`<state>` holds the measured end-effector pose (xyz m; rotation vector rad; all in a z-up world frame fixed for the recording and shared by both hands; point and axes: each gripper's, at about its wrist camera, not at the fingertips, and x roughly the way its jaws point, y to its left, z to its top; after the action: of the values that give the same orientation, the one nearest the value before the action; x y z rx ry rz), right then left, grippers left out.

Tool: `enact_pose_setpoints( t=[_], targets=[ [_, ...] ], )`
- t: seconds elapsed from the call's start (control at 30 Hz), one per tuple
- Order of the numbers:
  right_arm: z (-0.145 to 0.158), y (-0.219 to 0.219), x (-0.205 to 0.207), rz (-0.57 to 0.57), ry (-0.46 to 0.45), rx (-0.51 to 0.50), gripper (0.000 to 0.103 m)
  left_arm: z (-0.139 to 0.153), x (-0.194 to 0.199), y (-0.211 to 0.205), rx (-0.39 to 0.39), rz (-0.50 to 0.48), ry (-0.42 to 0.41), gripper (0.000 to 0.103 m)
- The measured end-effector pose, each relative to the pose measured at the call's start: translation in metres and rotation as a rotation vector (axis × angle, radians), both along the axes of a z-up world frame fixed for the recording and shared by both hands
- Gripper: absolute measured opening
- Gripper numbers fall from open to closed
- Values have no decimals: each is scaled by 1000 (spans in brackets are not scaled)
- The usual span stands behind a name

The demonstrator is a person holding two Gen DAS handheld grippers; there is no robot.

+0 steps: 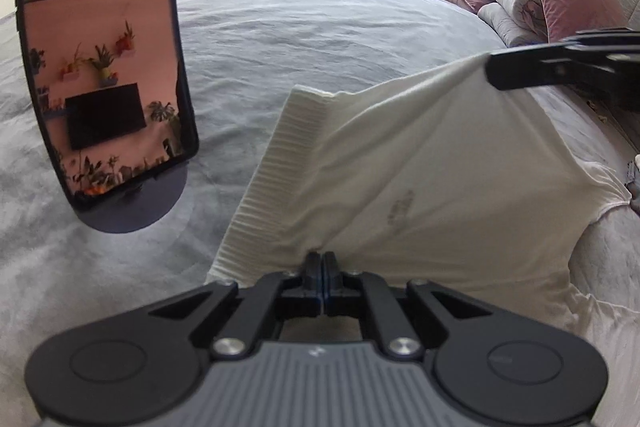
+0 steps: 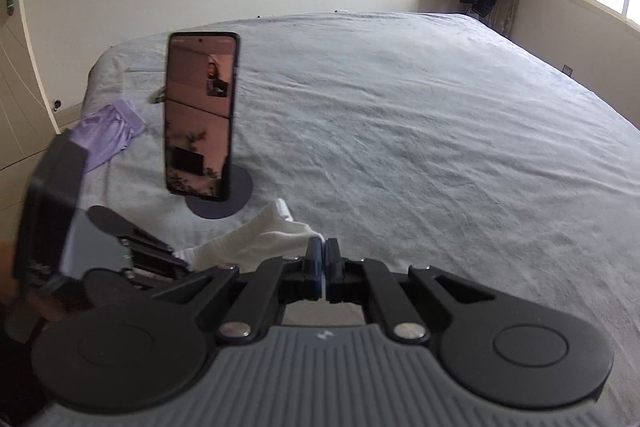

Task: Fold clothes
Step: 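Grasp the white waistband with the left gripper while the right gripper grasps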

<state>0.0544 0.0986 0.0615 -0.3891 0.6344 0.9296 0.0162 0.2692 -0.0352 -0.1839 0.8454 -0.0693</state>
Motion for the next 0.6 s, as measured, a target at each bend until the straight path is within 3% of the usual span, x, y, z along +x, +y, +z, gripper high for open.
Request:
enact_pose_setpoints(
  t=[0.17, 0.33, 0.43, 0.6],
  targets=[
    [4, -5, -64, 46, -19, -10, 2, 1, -2, -4, 15, 12, -9, 4],
    [-18, -7, -105, 67, 32, 6, 2, 3, -7, -1, -3, 30, -11, 4],
    [-39, -8, -116, 51, 86, 12, 2, 5, -12, 8, -66, 41, 12, 4],
    [-81, -8, -117, -6, 186, 22, 2, 4, -32, 31, -253, 44, 67, 5]
  ],
)
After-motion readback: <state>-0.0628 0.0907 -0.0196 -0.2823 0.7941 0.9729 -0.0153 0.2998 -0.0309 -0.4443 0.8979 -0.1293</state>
